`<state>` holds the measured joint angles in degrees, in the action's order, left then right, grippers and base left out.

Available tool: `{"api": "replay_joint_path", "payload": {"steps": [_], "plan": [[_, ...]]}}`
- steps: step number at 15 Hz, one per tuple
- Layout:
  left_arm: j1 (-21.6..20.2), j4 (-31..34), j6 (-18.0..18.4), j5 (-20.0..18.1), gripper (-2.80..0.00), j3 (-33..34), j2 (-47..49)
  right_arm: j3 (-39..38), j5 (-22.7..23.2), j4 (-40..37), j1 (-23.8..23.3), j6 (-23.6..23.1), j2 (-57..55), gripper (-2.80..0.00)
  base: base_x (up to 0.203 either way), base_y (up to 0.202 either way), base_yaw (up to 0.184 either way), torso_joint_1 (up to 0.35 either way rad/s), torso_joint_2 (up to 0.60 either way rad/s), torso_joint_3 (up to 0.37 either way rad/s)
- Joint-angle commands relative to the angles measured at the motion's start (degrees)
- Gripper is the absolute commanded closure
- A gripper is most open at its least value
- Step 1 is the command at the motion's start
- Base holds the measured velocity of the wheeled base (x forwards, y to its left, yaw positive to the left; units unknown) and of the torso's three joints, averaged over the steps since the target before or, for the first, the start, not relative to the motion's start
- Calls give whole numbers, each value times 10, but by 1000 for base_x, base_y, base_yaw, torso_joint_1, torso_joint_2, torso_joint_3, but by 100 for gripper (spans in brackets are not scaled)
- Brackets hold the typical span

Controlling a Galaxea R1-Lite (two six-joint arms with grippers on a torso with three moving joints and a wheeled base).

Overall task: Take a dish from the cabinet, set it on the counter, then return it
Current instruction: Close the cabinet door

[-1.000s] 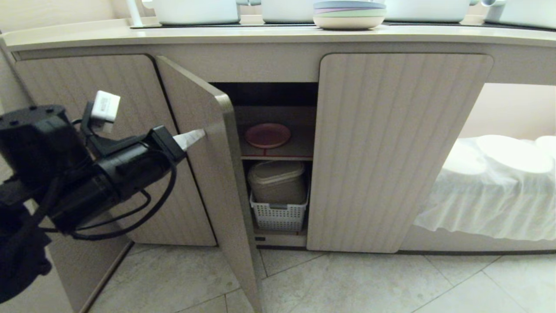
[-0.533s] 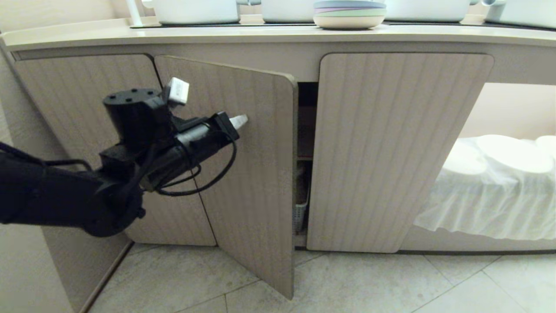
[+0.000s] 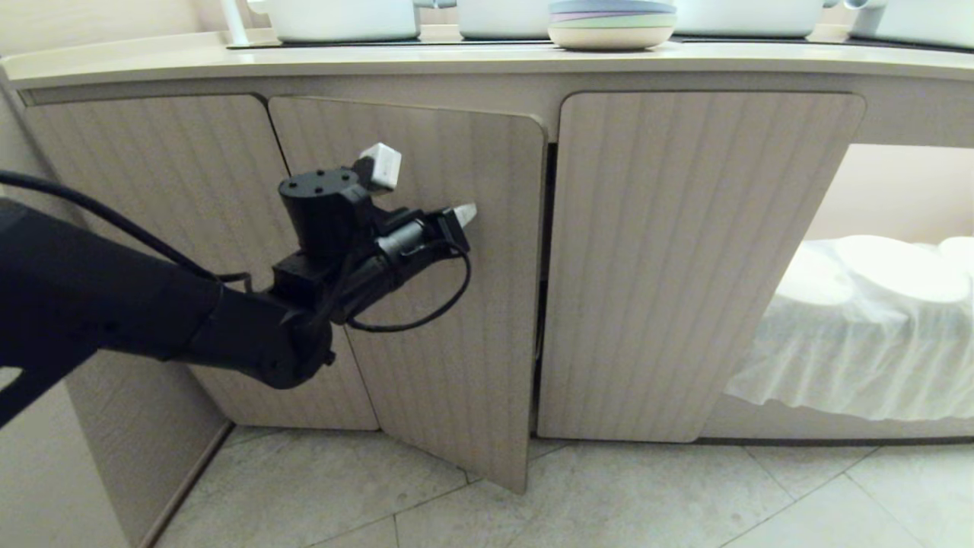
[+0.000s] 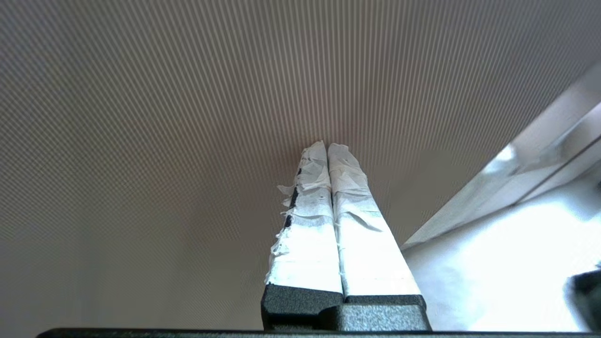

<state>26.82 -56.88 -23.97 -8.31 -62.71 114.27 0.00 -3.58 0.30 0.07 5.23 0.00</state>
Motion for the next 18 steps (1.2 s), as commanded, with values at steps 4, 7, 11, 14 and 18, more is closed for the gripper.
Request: {"api": "replay_joint_path", "payload": {"steps": [4,7,11,14,18], "plan": [[14,-21,19,18,0,76,-47,0,0,0,0,0,0,0,0,0,0,0,0,0],[17,-19,53,22,0,149,-134,0,0,0,0,0,0,0,0,0,0,0,0,0],[16,8,103,25,0,248,-277,0,0,0,0,0,0,0,0,0,0,0,0,0],[19,99,150,56,0,289,-396,0,0,0,0,0,0,0,0,0,0,0,0,0],[17,228,175,79,0,320,-542,0,0,0,0,0,0,0,0,0,0,0,0,0]]}}
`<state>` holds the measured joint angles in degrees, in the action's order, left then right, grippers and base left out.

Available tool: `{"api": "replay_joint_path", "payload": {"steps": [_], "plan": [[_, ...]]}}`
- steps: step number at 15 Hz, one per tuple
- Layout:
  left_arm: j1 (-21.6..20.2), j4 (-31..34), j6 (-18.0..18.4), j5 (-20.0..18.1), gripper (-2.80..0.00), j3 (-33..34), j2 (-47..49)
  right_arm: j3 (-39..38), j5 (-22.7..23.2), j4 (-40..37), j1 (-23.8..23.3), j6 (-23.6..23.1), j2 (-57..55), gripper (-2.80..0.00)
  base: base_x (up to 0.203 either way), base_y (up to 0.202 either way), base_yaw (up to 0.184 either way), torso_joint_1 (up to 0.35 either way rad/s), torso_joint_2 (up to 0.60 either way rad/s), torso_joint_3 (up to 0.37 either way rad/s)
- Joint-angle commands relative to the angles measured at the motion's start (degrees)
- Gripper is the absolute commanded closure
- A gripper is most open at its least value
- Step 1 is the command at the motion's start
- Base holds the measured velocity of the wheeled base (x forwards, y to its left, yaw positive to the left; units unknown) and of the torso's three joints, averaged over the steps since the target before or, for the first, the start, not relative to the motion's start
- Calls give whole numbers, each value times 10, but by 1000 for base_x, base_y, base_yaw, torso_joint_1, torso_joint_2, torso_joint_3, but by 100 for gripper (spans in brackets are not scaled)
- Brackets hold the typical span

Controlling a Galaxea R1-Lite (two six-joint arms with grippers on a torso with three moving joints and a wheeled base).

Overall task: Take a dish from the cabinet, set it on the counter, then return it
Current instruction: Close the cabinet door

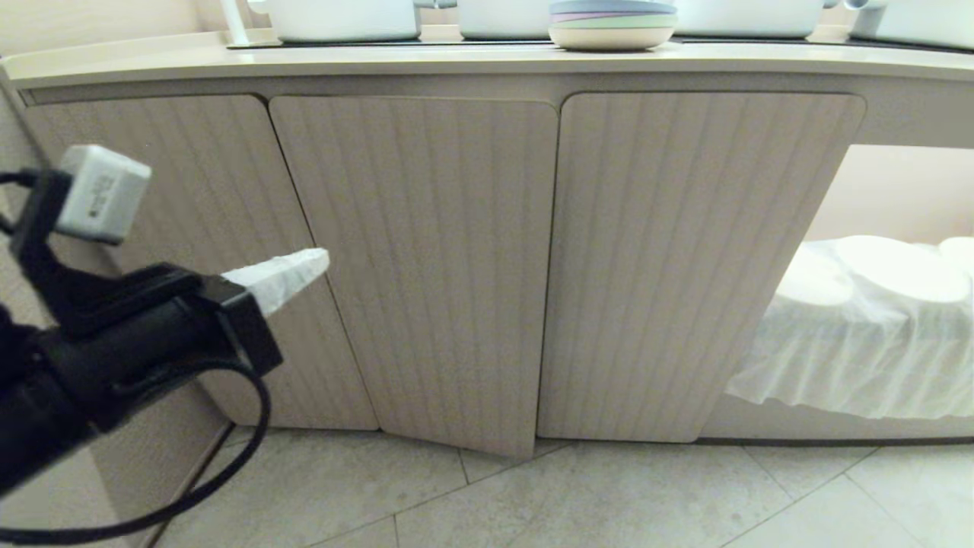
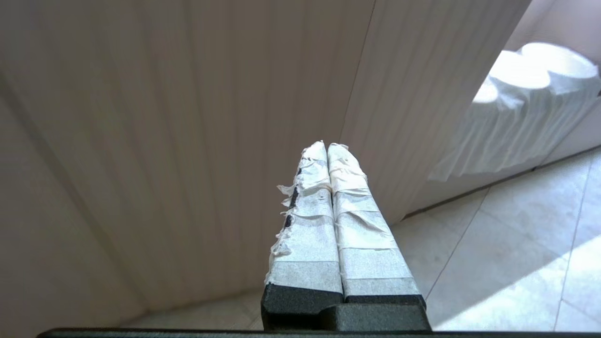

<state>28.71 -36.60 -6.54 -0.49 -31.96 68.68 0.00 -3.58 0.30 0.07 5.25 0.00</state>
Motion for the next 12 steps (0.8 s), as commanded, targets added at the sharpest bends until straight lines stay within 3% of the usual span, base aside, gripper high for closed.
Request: {"api": "replay_joint_path", "payload": {"steps": [1,8,10,12], "plan": [[-9,46,3,3,0,30,-113,0,0,1,0,0,0,0,0,0,0,0,0,0],[-92,113,0,2,0,200,-327,0,0,0,0,0,0,0,0,0,0,0,0,0],[-174,144,8,-5,0,242,-366,0,0,1,0,0,0,0,0,0,0,0,0,0],[-259,158,46,-11,0,304,-413,0,0,1,0,0,0,0,0,0,0,0,0,0]]}}
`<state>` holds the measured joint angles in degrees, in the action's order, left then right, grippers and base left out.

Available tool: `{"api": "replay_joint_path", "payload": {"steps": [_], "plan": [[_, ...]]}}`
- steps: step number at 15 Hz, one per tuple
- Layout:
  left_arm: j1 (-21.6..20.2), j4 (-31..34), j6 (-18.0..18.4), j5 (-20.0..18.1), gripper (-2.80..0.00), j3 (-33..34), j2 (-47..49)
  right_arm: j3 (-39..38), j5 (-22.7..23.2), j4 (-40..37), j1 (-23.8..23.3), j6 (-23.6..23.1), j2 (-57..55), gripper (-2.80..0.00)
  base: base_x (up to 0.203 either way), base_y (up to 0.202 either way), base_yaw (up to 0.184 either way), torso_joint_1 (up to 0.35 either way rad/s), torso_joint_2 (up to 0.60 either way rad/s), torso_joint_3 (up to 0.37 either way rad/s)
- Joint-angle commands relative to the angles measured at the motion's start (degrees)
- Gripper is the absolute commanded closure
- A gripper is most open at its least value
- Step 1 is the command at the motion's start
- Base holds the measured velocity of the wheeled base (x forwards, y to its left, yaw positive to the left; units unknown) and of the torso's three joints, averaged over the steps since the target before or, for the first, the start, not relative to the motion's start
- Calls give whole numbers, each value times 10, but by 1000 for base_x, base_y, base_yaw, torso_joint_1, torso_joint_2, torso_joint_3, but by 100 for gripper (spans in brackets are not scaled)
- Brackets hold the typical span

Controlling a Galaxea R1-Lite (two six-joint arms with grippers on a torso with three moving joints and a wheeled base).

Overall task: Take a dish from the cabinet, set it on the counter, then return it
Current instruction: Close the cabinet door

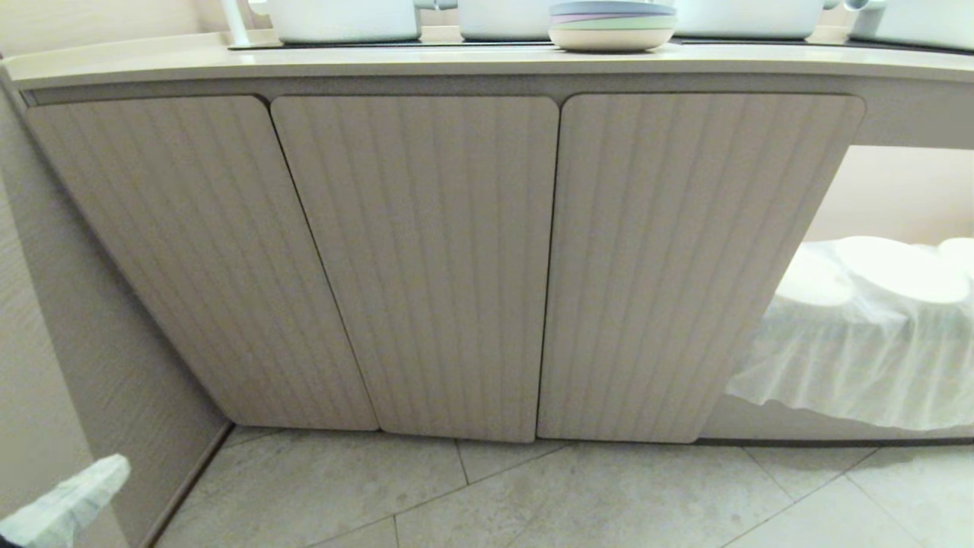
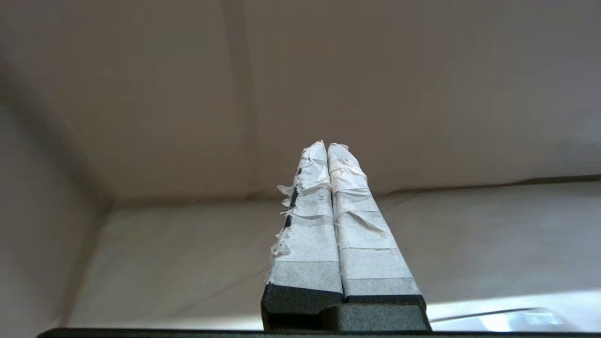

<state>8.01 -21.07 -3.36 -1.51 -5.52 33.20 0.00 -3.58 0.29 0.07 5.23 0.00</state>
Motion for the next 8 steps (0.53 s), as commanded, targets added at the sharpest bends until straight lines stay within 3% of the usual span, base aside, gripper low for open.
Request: {"api": "replay_joint_path", "payload": {"steps": [1,4,8], "plan": [[-76,23,30,-2,0,55,-91,0,0,1,0,0,0,0,0,0,0,0,0,0],[-112,126,69,-5,0,55,-176,0,0,1,0,0,0,0,0,0,0,0,0,0],[-80,205,82,-1,0,55,-265,0,0,0,0,0,0,0,0,0,0,0,0,0]]}}
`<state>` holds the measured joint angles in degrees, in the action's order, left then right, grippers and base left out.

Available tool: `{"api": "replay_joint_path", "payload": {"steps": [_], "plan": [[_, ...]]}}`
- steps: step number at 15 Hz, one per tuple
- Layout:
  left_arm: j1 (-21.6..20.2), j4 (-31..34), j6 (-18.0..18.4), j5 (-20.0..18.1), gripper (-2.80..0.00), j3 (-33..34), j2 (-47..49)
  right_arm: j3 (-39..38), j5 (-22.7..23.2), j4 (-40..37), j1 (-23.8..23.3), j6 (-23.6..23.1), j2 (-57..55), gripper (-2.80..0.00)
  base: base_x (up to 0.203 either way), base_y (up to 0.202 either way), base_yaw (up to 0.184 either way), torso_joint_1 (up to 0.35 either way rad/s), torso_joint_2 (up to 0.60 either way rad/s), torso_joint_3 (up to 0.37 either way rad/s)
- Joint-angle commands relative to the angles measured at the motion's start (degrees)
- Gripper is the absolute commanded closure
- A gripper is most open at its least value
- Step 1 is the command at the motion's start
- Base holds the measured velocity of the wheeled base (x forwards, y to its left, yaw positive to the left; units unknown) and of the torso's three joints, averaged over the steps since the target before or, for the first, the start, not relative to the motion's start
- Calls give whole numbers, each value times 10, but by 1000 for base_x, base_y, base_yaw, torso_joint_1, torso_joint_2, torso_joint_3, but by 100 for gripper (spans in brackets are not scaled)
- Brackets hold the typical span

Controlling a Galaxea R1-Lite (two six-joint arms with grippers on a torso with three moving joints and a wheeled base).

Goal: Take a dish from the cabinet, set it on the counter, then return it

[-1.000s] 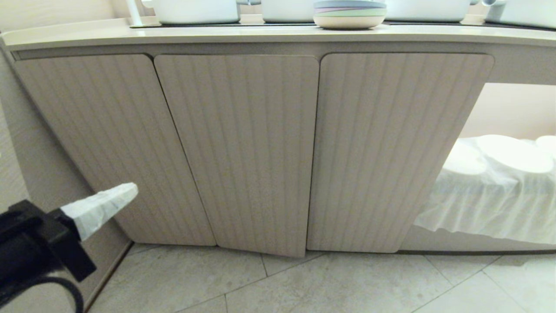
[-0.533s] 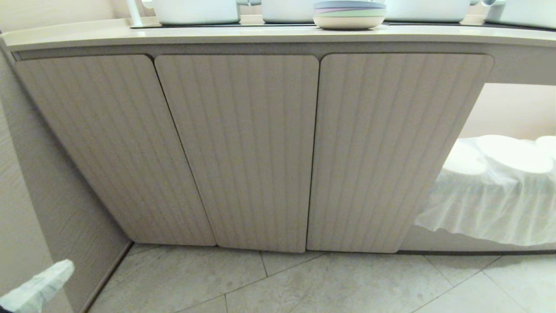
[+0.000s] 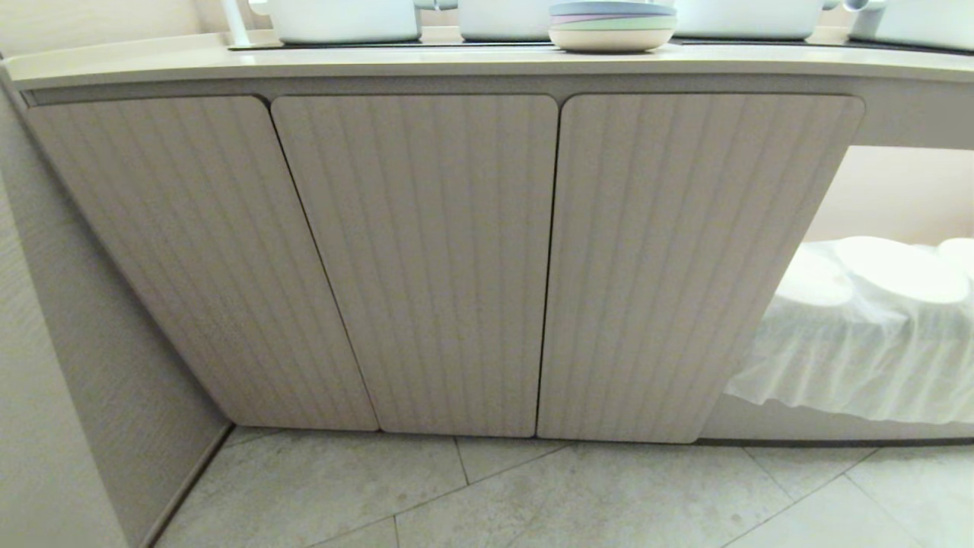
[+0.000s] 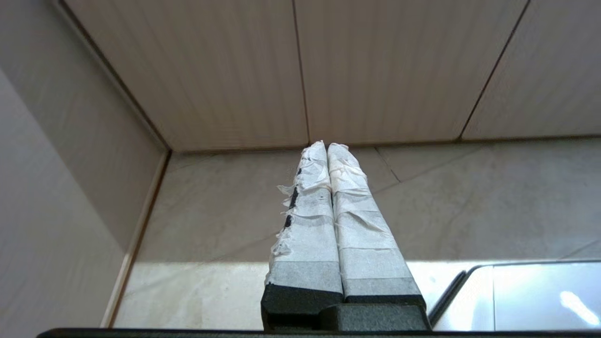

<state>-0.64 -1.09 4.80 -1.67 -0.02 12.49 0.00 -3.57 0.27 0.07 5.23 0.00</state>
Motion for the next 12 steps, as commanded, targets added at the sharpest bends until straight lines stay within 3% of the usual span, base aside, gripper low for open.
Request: {"api": "replay_joint_path", "payload": {"steps": [1,3,12], "plan": [[8,10,0,2,0,0,-89,0,0,1,0,0,0,0,0,0,0,0,0,0],[9,17,5,2,0,0,-125,0,0,0,0,0,0,0,0,0,0,0,0,0],[9,18,0,3,0,0,-125,0,0,1,0,0,0,0,0,0,0,0,0,0]]}}
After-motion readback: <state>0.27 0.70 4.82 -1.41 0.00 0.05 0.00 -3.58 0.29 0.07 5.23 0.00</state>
